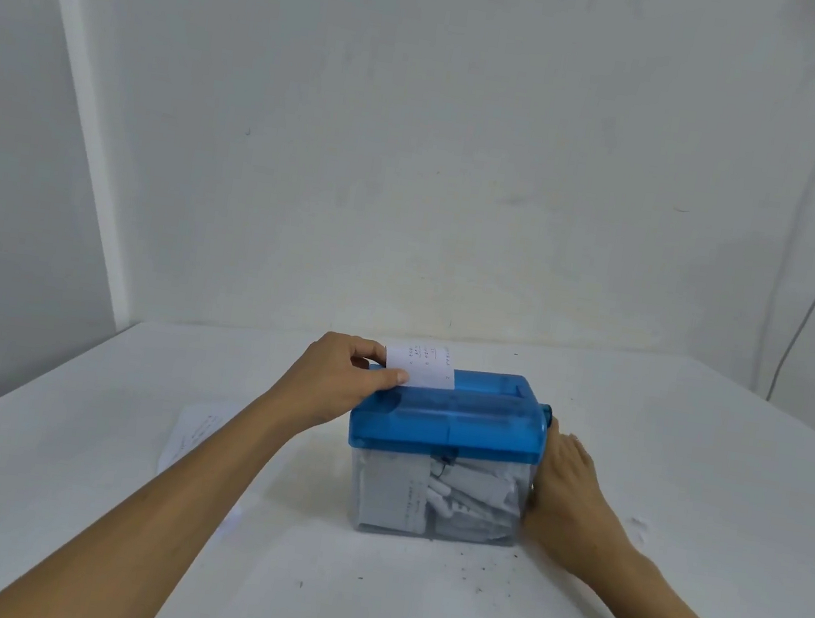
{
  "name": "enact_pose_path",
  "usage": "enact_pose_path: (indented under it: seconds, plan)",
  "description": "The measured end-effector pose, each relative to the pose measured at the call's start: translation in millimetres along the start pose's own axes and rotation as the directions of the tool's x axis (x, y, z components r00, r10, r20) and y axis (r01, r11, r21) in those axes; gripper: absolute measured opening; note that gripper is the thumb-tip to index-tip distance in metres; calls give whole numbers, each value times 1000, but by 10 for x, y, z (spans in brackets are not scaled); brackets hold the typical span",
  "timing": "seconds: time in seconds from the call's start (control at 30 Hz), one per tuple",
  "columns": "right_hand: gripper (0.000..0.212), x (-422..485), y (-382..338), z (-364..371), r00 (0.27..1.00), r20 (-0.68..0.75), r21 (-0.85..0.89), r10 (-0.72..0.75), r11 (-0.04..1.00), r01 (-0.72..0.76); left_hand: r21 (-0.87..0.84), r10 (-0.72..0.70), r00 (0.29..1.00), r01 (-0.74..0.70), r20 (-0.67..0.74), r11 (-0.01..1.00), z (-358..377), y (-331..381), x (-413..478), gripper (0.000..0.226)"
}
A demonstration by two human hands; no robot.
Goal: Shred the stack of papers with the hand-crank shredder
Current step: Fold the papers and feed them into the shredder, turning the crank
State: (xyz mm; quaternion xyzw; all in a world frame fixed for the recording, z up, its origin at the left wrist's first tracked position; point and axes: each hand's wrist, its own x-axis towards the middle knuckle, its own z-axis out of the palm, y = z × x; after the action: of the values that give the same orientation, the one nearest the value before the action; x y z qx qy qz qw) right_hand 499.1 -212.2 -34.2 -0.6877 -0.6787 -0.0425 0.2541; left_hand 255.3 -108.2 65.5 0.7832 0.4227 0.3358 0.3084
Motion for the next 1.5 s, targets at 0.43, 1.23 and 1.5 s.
enact_pose_path:
  seconds: [0.43,1.23,1.5]
  plan:
    - [25,-155,-265,-470,956,183,-232,230,955,-185,-169,8,1000,-8,-1,986,280,38,-184,61]
    - [50,852,-31,-520,910,33,311,414,860,-403,-188,58,992,-36,111,981,213,110,-193,56]
    - [19,257,-96,-420,853,267,162,449,851,-499,-146,54,996,-44,71,988,238,92,-193,59]
